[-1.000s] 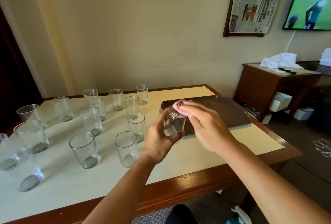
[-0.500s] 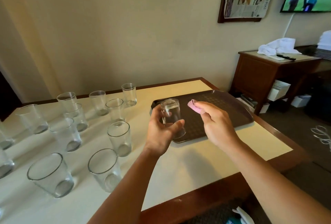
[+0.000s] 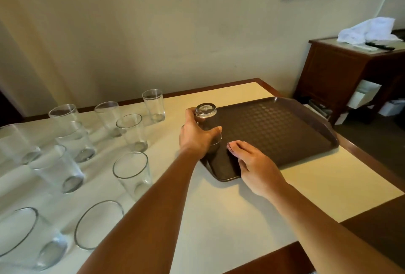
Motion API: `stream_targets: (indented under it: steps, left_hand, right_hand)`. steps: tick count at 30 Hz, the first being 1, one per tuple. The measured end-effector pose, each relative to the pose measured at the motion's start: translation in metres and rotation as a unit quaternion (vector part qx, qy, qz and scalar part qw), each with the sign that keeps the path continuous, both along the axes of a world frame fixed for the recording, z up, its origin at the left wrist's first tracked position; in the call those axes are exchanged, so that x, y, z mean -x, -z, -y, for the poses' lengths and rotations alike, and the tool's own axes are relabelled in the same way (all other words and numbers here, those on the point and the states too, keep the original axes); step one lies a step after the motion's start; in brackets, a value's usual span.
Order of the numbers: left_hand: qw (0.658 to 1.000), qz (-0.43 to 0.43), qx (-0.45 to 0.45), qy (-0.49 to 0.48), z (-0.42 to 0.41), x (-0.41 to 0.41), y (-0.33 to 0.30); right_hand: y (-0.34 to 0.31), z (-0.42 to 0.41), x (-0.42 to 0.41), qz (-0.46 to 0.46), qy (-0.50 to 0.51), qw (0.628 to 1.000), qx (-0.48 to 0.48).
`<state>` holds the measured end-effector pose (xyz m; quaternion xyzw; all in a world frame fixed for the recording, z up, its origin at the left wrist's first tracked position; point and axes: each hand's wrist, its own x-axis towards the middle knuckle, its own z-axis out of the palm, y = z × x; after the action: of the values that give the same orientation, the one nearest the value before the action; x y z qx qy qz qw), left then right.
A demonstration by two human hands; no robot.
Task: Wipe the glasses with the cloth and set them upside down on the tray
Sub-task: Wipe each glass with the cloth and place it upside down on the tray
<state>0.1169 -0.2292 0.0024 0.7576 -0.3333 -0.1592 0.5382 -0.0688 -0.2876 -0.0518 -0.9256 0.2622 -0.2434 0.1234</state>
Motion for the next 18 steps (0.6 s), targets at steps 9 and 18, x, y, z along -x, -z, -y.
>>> stream_targets:
  steps: [9, 18]
  left_hand:
    - [0.989, 0.115, -0.088, -0.029, 0.037, -0.019, 0.008]
    - [0.977, 0.152, -0.146, -0.020, 0.058, -0.041, 0.008]
  right_hand:
    - [0.018, 0.001, 0.000, 0.008, 0.015, 0.998, 0.056]
    - [0.022, 0.004, 0.003, 0.014, 0.015, 0.998, 0.062]
